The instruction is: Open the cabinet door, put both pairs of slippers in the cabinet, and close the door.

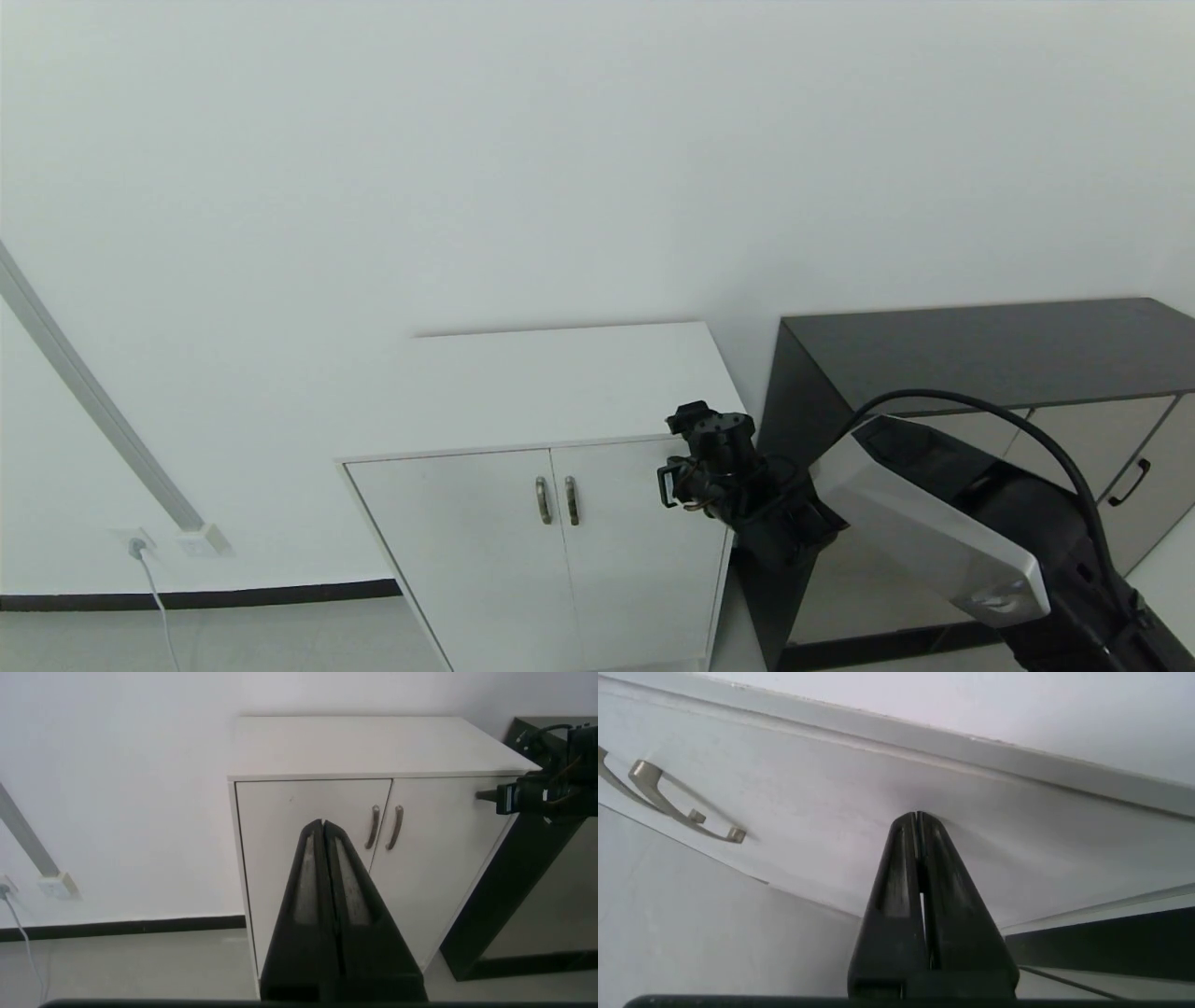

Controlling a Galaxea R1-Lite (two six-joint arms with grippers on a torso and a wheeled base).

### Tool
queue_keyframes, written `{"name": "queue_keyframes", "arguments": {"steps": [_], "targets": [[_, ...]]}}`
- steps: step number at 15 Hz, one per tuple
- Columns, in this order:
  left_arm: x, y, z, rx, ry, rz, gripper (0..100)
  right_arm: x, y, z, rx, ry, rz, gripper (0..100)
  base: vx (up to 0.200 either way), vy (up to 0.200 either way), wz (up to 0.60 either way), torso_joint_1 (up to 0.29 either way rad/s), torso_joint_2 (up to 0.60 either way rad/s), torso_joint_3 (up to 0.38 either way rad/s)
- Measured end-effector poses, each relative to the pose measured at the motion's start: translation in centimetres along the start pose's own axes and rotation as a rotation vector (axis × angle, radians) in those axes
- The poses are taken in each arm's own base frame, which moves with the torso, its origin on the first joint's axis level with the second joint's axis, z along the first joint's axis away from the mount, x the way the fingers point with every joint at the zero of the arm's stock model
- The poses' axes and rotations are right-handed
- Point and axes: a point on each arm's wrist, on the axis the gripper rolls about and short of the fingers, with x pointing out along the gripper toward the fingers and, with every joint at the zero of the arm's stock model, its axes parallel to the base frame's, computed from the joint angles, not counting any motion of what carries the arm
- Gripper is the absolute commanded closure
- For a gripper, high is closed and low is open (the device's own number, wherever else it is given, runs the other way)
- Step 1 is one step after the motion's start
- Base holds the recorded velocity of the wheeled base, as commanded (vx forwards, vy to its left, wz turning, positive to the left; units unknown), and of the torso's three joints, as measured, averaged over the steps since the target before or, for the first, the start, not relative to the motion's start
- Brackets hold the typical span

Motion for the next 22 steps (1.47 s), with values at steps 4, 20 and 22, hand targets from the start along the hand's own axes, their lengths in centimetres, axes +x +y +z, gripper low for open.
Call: {"name": "queue_keyframes", "arguments": {"steps": [4,20,22], "targets": [[0.0,0.0,0.0,0.0,0.0,0.0,100,0.3,0.0,0.0,0.001,-0.005,0.0,100,0.0,0.0,0.0,0.0,0.0,0.0],[0.0,0.0,0.0,0.0,0.0,-0.001,100,-2.0,0.1,0.5,0.004,-0.008,0.006,100,0.0,0.0,0.0,0.0,0.0,0.0],[0.0,0.0,0.0,0.0,0.0,-0.001,100,-2.9,-0.3,1.0,0.009,-0.011,0.001,100,0.0,0.0,0.0,0.0,0.0,0.0]]}}
